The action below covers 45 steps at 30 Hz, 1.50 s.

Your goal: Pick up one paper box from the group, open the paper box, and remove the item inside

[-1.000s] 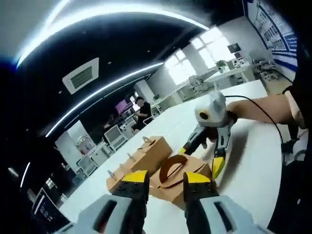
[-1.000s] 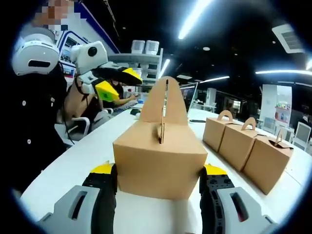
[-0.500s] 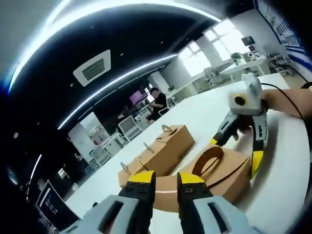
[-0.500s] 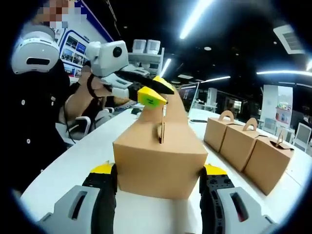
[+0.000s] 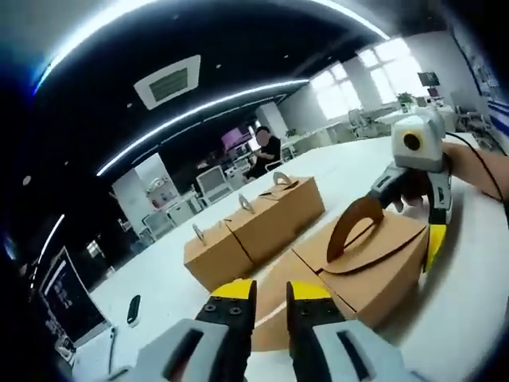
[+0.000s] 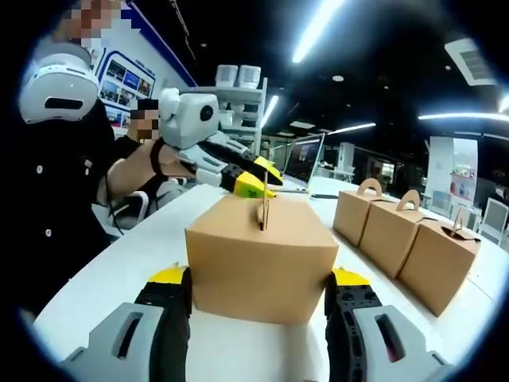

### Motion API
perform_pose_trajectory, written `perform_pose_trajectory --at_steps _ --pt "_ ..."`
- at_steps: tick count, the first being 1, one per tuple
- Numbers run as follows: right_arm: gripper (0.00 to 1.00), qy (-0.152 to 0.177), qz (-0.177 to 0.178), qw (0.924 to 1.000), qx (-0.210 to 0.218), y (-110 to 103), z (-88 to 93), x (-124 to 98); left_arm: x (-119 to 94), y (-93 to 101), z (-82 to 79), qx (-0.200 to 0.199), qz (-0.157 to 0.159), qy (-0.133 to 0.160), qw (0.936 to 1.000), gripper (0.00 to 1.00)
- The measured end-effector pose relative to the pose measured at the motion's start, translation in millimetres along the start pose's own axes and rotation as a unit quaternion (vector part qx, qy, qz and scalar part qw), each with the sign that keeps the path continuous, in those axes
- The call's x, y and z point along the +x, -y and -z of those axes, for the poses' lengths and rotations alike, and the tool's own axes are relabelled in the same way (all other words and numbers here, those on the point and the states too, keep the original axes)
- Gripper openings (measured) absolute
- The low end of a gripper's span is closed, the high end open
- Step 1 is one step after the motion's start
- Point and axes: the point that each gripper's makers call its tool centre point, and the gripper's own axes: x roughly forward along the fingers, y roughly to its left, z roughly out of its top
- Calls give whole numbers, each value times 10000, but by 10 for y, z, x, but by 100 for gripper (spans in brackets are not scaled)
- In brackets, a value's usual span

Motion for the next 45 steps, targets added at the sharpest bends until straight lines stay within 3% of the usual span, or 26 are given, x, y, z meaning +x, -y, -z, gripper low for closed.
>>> perform_pose_trajectory --at_steps 6,20,45 --pt "67 -12 -3 10000 7 3 9 -2 23 -11 94 -137 -29 -75 9999 18" --pt "67 -36 -11 10000 -20 -2 11 -1 62 140 341 -29 106 -454 9989 17" --pt "67 -253 -653 9975 -89 -20 34 24 -55 309 424 -35 226 -497 9985 17"
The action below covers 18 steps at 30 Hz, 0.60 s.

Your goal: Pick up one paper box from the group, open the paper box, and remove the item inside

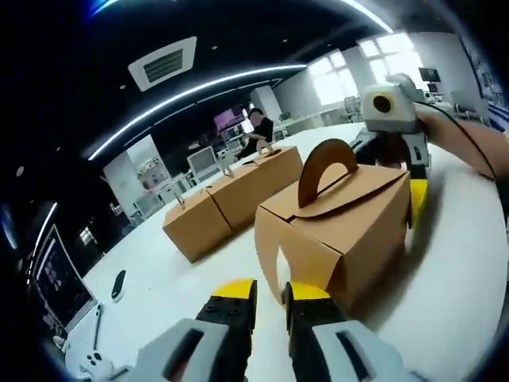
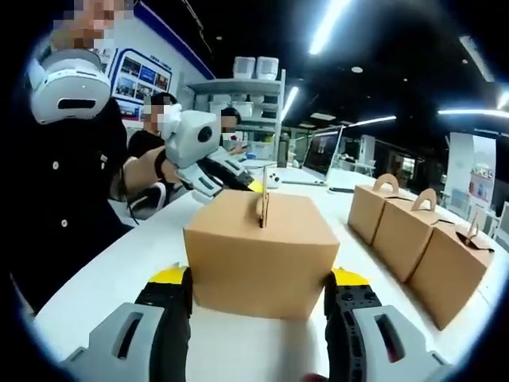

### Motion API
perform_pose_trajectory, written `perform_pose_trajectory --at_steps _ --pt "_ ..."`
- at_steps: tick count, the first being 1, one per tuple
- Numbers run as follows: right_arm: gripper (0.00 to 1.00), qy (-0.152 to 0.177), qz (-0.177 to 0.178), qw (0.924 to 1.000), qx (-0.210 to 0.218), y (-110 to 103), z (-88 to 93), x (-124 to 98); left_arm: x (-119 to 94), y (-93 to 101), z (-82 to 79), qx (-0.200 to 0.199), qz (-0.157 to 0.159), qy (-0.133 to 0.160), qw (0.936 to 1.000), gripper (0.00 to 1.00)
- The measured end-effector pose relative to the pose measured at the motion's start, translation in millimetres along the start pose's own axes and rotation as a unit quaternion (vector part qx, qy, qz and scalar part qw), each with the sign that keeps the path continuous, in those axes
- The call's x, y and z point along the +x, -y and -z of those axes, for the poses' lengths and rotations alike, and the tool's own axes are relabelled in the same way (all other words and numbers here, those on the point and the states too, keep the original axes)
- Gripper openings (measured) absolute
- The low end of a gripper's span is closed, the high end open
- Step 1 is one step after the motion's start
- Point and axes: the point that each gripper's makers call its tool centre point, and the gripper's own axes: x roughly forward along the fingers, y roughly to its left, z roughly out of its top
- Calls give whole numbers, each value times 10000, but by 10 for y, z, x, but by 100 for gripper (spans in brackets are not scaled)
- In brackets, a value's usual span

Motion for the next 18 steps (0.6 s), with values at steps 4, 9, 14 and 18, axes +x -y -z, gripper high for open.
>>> perform_pose_trajectory --at_steps 4,9,14,18 --pt "67 -5 -34 10000 56 -11 16 12 -23 -32 32 -67 -35 -1 10000 17" --pt "68 -172 -38 9998 124 -25 109 23 -55 -39 43 -101 -30 14 9999 17" --pt "70 -116 -44 9996 255 -61 69 -19 -120 -59 47 -117 -43 45 9999 17" --pt "70 -30 104 9996 276 -34 -2 -104 -193 -95 61 -164 -82 84 9998 17"
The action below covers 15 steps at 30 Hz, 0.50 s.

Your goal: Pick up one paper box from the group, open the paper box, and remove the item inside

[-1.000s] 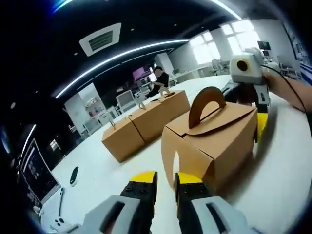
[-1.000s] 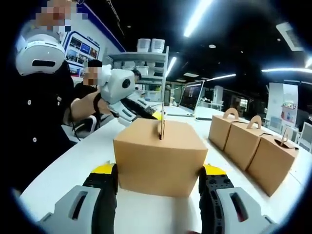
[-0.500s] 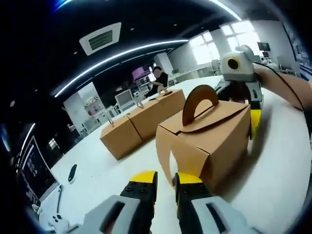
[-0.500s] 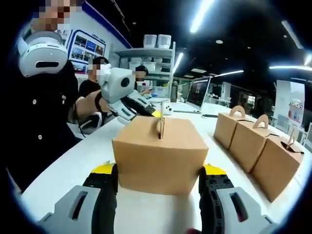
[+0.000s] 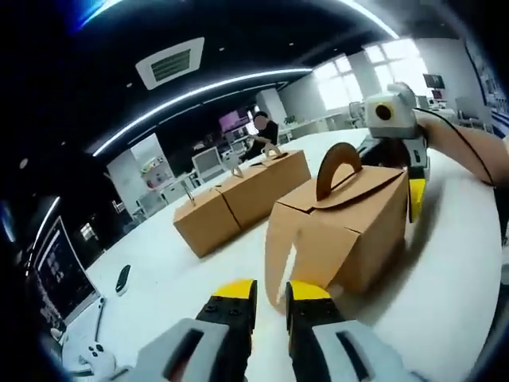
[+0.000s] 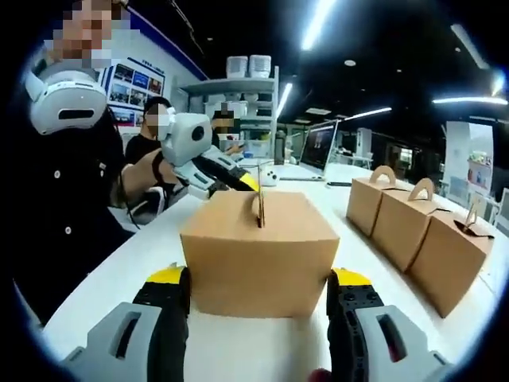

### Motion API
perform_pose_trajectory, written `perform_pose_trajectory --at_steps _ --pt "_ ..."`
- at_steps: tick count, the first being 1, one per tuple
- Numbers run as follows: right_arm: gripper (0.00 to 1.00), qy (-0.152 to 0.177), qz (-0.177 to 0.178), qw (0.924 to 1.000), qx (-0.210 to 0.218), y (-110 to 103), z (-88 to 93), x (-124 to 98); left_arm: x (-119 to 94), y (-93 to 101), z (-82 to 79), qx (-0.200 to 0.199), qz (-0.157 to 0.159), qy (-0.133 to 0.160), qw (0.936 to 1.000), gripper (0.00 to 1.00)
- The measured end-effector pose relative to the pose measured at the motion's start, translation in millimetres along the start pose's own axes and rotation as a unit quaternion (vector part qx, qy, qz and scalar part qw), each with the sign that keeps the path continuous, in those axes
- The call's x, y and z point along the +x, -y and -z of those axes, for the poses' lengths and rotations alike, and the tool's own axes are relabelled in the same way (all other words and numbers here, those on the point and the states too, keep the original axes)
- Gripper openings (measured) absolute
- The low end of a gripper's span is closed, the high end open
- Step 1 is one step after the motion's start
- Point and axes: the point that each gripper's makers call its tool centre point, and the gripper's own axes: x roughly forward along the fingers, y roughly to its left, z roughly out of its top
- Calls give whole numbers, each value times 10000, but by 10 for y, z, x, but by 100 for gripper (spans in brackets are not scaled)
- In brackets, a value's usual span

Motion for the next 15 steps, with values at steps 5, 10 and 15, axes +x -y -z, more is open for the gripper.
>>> perform_pose_trajectory --at_steps 5,10,15 --pt "70 -4 210 9998 9 14 -32 -86 -133 -51 36 -49 -55 50 10000 18" --pt "66 37 498 9988 0 -29 -74 -189 -319 -119 126 -177 -162 65 9997 18" --pt "57 65 912 9958 40 -66 -88 -331 -391 -70 234 -314 -107 56 9994 19"
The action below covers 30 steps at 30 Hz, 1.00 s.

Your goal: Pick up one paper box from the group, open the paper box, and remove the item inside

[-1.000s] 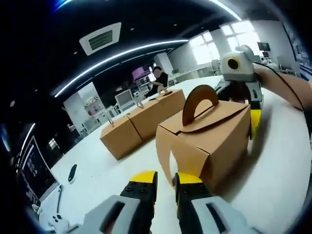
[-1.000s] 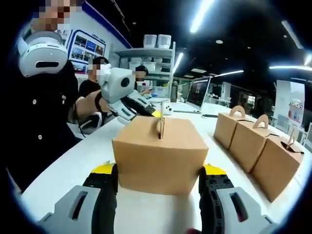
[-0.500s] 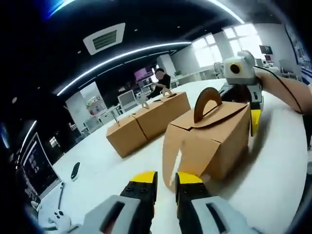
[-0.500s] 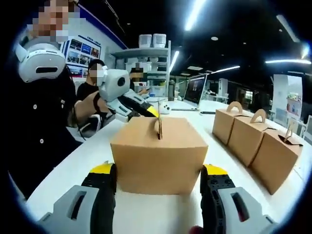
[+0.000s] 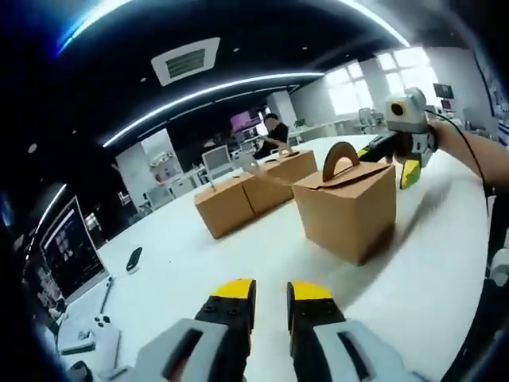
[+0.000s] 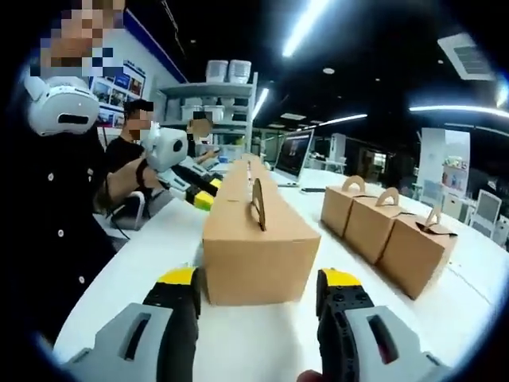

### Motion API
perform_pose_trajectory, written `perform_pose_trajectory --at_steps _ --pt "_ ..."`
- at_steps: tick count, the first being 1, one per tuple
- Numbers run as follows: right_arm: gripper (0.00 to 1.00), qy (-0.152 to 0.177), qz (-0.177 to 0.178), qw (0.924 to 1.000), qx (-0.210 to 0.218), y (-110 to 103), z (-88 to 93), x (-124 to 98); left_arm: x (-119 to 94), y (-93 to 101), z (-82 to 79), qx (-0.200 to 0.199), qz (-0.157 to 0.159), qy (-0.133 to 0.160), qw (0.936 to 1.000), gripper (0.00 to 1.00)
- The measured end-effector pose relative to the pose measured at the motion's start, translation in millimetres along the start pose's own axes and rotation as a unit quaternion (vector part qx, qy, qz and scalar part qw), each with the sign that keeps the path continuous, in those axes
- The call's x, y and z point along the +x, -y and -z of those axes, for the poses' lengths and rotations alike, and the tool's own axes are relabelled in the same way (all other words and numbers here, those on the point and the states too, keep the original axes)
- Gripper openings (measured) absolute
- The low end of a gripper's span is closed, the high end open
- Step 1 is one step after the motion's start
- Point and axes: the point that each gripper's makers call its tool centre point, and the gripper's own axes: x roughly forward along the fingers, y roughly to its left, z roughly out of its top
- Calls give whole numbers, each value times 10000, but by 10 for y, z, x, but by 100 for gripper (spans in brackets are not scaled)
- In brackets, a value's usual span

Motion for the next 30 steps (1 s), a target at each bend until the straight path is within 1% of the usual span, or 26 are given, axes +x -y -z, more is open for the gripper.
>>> perform_pose_trajectory --at_steps 1,3,5,7,9,10,11,12,13,14,16,17,20,23,25,27,28,29,30 --pt "56 15 95 10000 9 -6 -10 -32 16 -14 28 -16 32 1 10000 19" --pt "54 -14 307 9995 13 -37 -30 -102 24 23 34 -28 121 11 9999 20" --pt "54 -36 475 9989 -21 -85 -66 -152 26 63 17 -13 203 41 9998 21" --pt "54 -63 724 9973 -59 -95 -96 -188 28 116 -21 25 315 97 9995 24" --pt "55 -203 1296 9913 -45 -21 -104 -234 39 198 -46 161 499 83 9986 29" --pt "54 -397 1550 9871 47 20 -61 -271 42 215 -50 201 536 81 9983 30" --pt "53 -609 1710 9834 70 13 -33 -298 47 241 -58 236 582 81 9980 31" --pt "53 -598 1851 9809 66 16 -64 -313 53 267 -63 249 651 76 9975 34" --pt "53 -448 2054 9776 124 2 -153 -326 58 308 -64 249 754 60 9968 36" --pt "53 -385 2146 9757 203 -28 -205 -337 61 355 -68 240 879 54 9958 37" --pt "53 -308 2240 9739 210 -73 -288 -355 67 430 -86 226 1094 75 9937 38" --pt "52 -292 2355 9713 178 -83 -328 -369 70 472 -96 153 1227 79 9923 39" --pt "50 -337 2507 9674 83 -145 -403 -388 80 555 -162 -177 1546 190 9876 48" --pt "50 -291 2546 9666 31 -222 -478 -391 110 527 -204 -237 1620 247 9862 51" --pt "50 -272 2524 9672 36 -282 -498 -381 139 516 -230 -247 1669 289 9852 55" --pt "50 -250 2480 9684 9 -349 -508 -366 185 558 -293 -146 1977 473 9790 65" --pt "50 -249 2473 9686 11 -358 -508 -364 202 561 -298 -142 2085 507 9766 69" --pt "50 -235 2450 9692 12 -387 -509 -360 229 562 -286 -139 2327 514 9711 73" --pt "50 -219 2428 9698 10 -408 -514 -357 248 554 -287 -107 2501 554 9666 74"
